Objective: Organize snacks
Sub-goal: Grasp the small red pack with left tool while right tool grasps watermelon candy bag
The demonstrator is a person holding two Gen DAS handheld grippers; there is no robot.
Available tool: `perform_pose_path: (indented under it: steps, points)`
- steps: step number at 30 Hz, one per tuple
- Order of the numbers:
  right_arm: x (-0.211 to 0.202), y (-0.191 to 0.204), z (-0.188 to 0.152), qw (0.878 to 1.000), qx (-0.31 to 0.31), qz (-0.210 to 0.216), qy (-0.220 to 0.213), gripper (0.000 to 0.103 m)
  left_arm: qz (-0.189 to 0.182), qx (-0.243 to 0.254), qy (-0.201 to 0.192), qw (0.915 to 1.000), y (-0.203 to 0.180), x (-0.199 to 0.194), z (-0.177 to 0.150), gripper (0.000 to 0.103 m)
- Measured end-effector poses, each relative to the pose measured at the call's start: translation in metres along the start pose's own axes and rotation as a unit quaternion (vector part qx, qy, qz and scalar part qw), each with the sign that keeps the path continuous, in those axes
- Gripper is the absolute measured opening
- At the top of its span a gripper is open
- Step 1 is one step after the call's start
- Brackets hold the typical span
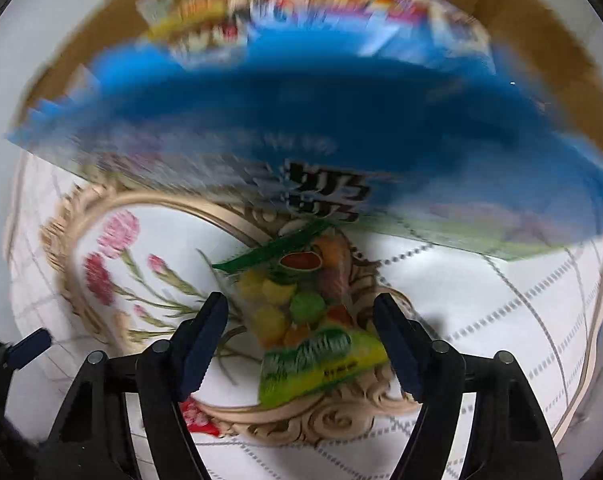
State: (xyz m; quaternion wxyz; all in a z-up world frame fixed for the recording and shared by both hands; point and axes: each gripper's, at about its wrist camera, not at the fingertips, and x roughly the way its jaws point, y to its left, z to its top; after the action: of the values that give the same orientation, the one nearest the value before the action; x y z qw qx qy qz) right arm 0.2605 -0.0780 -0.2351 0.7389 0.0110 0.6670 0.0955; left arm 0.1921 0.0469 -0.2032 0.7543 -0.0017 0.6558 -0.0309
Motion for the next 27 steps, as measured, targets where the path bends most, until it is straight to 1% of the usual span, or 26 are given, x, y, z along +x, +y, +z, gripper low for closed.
perform_pose_path:
  steps: [2, 3, 6, 9, 12, 14, 15, 16, 17, 18, 19, 22, 24, 25, 27]
  points:
    - [0.009, 0.001, -0.001, 1.0, -0.004, 0.003, 0.011, 0.057, -0.013, 0.01, 0.003, 0.9999, -0.004, -0.001, -0.004, 0.097]
    - [0.008, 0.001, -0.005, 1.0, -0.006, -0.002, 0.008, 0.055, -0.023, 0.017, 0.004, 0.9996, -0.006, -0.002, -0.006, 0.097]
    - [0.004, -0.003, -0.024, 1.0, -0.01, -0.013, 0.013, 0.055, -0.049, 0.049, 0.014, 0.9975, -0.017, -0.002, -0.015, 0.097]
    - [0.0, -0.018, -0.053, 1.0, 0.011, -0.009, 0.023, 0.055, -0.054, 0.074, 0.033, 0.9952, -0.028, 0.008, -0.025, 0.097]
    - [-0.003, -0.037, -0.082, 0.998, 0.048, 0.0, 0.029, 0.055, -0.067, 0.073, 0.065, 0.9929, -0.035, 0.029, -0.027, 0.097]
    - [-0.005, -0.045, -0.094, 0.998, 0.064, 0.001, 0.027, 0.055, -0.076, 0.068, 0.072, 0.9922, -0.04, 0.039, -0.026, 0.096]
    - [-0.005, -0.048, -0.099, 0.997, 0.073, 0.004, 0.027, 0.055, -0.078, 0.063, 0.074, 0.9923, -0.04, 0.044, -0.026, 0.093]
    - [-0.004, -0.051, -0.104, 0.996, 0.084, 0.012, 0.03, 0.055, -0.084, 0.056, 0.075, 0.9921, -0.04, 0.049, -0.025, 0.081]
    - [-0.002, -0.053, -0.107, 0.995, 0.094, 0.019, 0.035, 0.056, -0.086, 0.05, 0.078, 0.992, -0.041, 0.053, -0.024, 0.063]
    - [0.0, -0.055, -0.109, 0.994, 0.102, 0.026, 0.04, 0.056, -0.079, 0.046, 0.083, 0.9924, -0.042, 0.058, -0.023, 0.056]
    - [0.001, -0.057, -0.111, 0.993, 0.108, 0.028, 0.042, 0.057, -0.076, 0.044, 0.085, 0.9925, -0.039, 0.062, -0.018, 0.054]
    - [0.001, -0.057, -0.11, 0.992, 0.114, 0.03, 0.043, 0.061, -0.073, 0.038, 0.078, 0.9935, -0.038, 0.062, -0.018, 0.046]
    - [0.002, -0.056, -0.11, 0.993, 0.111, 0.022, 0.046, 0.062, -0.074, 0.034, 0.079, 0.9936, -0.036, 0.062, -0.016, 0.044]
    - [0.007, -0.049, -0.103, 0.993, 0.107, 0.017, 0.047, 0.062, -0.074, 0.03, 0.078, 0.9937, -0.035, 0.063, -0.016, 0.042]
    - [0.012, -0.04, -0.101, 0.994, 0.101, 0.006, 0.047, 0.062, -0.075, 0.028, 0.08, 0.9936, -0.031, 0.062, -0.014, 0.042]
